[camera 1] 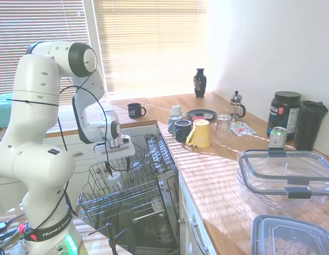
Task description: Take a mug cup out of the rack
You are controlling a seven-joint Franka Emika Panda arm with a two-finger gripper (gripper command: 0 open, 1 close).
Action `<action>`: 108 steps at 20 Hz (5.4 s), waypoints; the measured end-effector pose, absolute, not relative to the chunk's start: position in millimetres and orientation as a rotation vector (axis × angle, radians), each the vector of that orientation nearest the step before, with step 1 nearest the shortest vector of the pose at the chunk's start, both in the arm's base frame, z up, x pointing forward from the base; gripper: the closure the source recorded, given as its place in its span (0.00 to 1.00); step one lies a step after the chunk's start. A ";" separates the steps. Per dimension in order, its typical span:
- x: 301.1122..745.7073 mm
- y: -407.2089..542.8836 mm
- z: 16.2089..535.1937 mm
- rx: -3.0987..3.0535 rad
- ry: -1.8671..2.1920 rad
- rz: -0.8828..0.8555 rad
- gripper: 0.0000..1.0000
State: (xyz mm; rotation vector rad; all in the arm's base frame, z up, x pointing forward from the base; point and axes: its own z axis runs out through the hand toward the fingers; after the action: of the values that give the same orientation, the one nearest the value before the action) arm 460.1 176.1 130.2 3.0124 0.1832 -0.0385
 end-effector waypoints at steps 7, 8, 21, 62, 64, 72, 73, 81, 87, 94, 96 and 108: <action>484.6 208.0 79.5 3.020 0.270 -0.026 0.00; 487.1 210.1 73.1 3.022 0.287 -0.034 0.00; 493.7 230.9 -7.1 2.972 0.406 -0.083 1.00; 497.8 223.8 23.3 2.971 0.272 -0.037 1.00; 495.1 227.0 43.5 2.970 0.262 -0.013 1.00; 488.8 240.4 74.6 2.955 0.230 0.022 1.00; 488.6 240.7 74.6 2.955 0.226 0.023 1.00; 494.8 223.3 110.1 2.963 0.183 0.078 1.00; 500.9 193.4 164.3 2.970 0.131 0.155 1.00; 509.0 173.8 233.3 2.958 0.075 0.247 1.00; 511.5 170.2 251.6 2.968 0.056 0.266 1.00; 546.6 143.8 362.7 3.013 -0.091 0.362 1.00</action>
State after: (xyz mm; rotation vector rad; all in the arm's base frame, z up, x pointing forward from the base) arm 546.6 143.8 362.7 3.0133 -0.0912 0.3625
